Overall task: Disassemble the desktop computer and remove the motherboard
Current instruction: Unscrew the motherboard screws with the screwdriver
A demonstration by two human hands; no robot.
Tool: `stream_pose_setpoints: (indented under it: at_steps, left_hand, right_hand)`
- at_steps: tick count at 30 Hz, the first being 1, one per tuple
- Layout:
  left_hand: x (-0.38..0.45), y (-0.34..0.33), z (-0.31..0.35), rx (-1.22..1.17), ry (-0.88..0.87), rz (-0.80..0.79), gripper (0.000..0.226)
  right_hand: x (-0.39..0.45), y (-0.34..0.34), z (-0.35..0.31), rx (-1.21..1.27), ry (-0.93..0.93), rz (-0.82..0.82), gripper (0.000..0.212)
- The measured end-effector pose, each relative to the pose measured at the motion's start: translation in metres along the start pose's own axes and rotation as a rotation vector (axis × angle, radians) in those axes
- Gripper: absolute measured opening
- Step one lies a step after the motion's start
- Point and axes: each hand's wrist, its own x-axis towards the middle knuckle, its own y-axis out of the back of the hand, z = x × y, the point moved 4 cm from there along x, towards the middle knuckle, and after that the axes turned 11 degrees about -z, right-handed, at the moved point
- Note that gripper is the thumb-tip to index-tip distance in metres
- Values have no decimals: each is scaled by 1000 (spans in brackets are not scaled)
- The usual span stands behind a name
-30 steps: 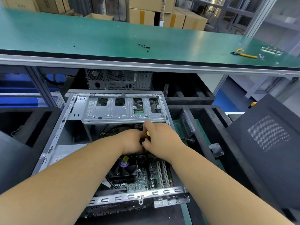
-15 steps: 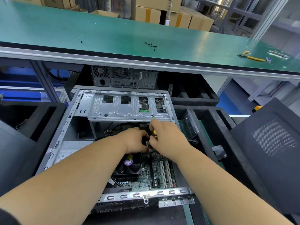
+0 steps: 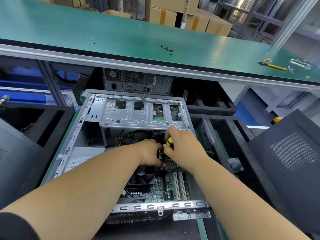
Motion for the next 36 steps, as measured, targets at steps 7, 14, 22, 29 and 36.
stream_pose_setpoints:
  at_steps: [7, 14, 22, 29, 36]
  left_hand:
    - [0, 1, 3, 41, 1, -7, 56]
    - [0, 1, 2, 109, 9, -19, 67]
    - [-3, 2, 2, 157, 17, -92, 66]
    - [-4, 5, 3, 90, -22, -70, 64]
    - [-7, 7, 4, 61, 18, -55, 60]
  right_hand:
    - [2, 0, -1, -96, 18, -8, 17]
    - [3, 2, 1, 1, 2, 1, 15]
    - [5, 0, 1, -60, 18, 7, 24]
    - [2, 2, 3, 29, 15, -9, 18]
    - [5, -1, 1, -75, 17, 0, 32]
